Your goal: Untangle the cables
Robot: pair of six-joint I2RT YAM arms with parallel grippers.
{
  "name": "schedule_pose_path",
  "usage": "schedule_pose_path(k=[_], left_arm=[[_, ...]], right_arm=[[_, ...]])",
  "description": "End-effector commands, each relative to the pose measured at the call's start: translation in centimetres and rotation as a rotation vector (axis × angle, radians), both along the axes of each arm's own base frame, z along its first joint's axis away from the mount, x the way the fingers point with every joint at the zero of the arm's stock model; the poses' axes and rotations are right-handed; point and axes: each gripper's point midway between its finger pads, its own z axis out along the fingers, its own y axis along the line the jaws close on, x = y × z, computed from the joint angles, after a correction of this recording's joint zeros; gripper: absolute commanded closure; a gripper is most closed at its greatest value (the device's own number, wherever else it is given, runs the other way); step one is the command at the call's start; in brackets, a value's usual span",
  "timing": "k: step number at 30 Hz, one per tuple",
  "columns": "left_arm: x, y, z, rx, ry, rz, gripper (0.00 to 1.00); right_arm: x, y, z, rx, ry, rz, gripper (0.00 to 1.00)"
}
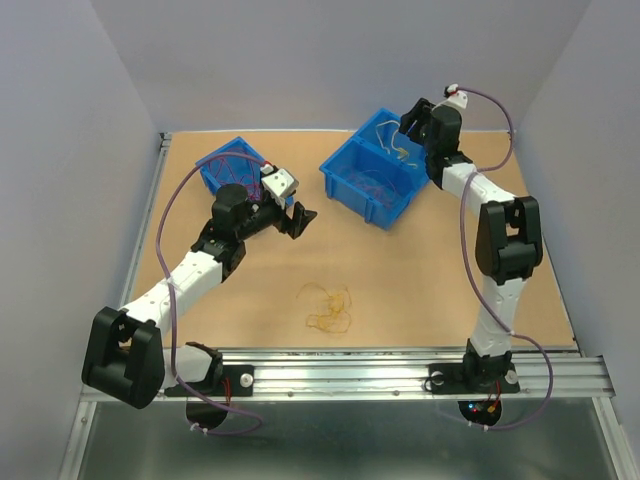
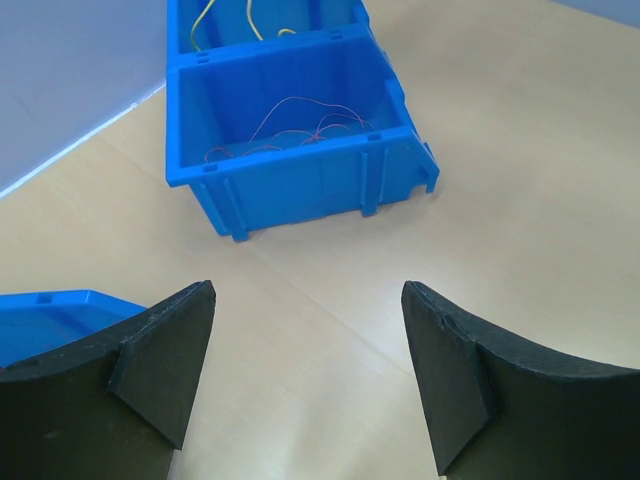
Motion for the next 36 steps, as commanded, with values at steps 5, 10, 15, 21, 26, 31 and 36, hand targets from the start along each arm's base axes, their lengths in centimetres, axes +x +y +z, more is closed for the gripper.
schedule_pose_path(k=[5,10,15,21,26,31,36], left_arm=[[-0.2,0.0,2.5,-0.02,-0.085,-0.015,0.13],[-0.9,-0.9,2.1,-0.006,-0.088,-0.064,0.11],[-0.6,-0.5,2.6,0.006,-0.108,-0.022,0.11],[-0.1,0.3,3.1,0.005,-0.123,0.034,0.11],[0.8,1.3,3.4,-0.001,-0.134,0.117,0.11],[2.1,2.7,3.9,-0.034,-0.118,0.209,0.1],[2.3,2.8,3.8,-0.034,-0.111,0.208,0.1]], right_arm=[[-7.3,0.7,6.9,-0.05,-0.117,0.053,0.35],[-14.6,6.8,4.0,-0.099,-0.007,0.449,0.3],[-24.0,12.3,-2.3,-0.196,0.124,0.722,0.13],[-32.4,17.5,-8.4,-0.372,0.291,0.921,0.08],[-36.6,18.5,-10.6,-0.486,0.329,1.019,0.09],[-39.4,19.9,-11.3,-0.526,0.344,1.085,0.2],[-41.3,20.5,-13.9,-0.606,0.432,1.098,0.25]])
